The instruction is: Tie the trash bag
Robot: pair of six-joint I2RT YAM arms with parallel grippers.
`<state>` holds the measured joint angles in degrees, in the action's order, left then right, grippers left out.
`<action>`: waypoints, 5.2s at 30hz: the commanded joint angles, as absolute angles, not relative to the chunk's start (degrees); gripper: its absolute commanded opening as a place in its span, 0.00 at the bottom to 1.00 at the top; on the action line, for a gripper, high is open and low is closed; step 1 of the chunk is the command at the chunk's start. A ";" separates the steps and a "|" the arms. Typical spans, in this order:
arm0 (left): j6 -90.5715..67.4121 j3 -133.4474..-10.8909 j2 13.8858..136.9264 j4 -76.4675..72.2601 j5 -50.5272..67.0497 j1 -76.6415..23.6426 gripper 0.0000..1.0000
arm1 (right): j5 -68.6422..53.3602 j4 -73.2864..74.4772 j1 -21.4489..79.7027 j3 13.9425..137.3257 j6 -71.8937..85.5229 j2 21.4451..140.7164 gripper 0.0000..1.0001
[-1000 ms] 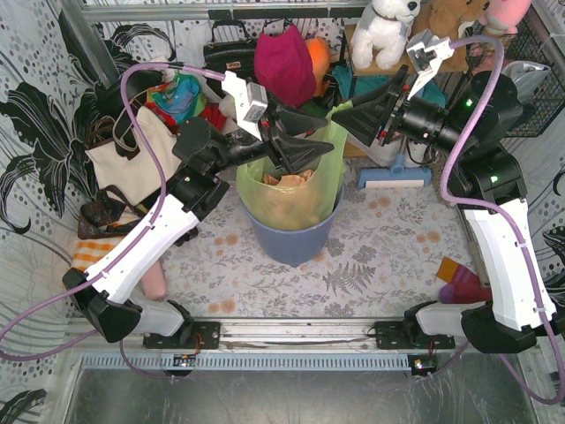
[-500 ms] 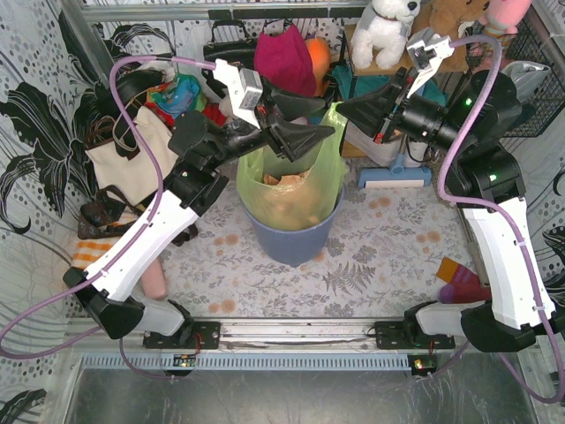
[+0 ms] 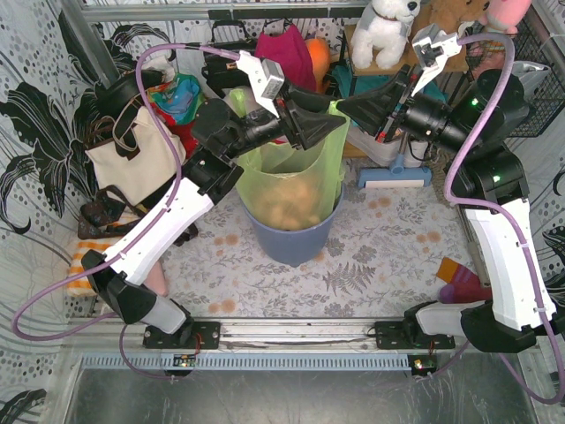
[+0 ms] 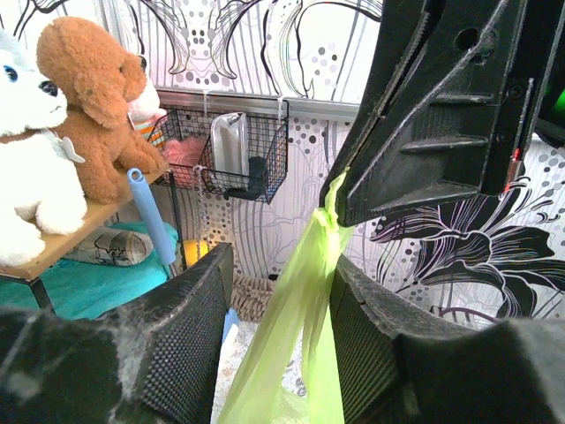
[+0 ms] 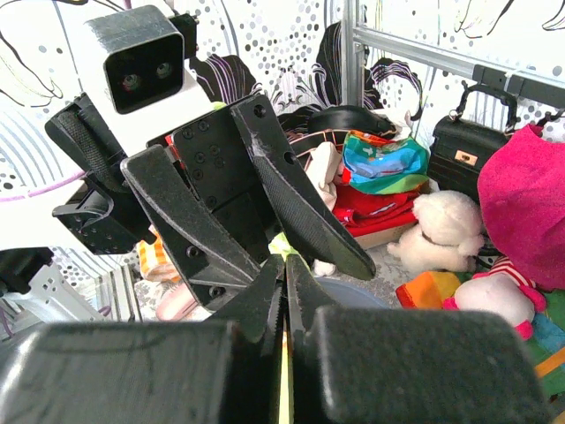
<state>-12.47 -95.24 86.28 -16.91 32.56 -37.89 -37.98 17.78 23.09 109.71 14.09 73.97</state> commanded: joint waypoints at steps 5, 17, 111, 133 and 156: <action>-14.82 -97.58 85.79 -21.24 34.34 -38.14 0.57 | -39.17 14.65 22.76 111.21 15.29 73.92 0.00; -17.58 -97.95 86.06 -22.39 35.03 -38.32 0.51 | -38.84 14.21 22.76 111.50 15.73 74.39 0.00; -12.83 -83.68 74.79 -27.11 53.26 -39.95 0.08 | -52.23 10.44 40.05 144.18 36.58 108.23 0.38; -12.75 -82.62 73.75 -27.21 53.53 -39.99 0.08 | -54.77 11.00 41.13 141.38 37.98 106.90 0.36; -13.10 -82.46 73.65 -27.51 53.79 -39.99 0.08 | -51.83 7.07 41.48 148.07 42.10 111.91 0.14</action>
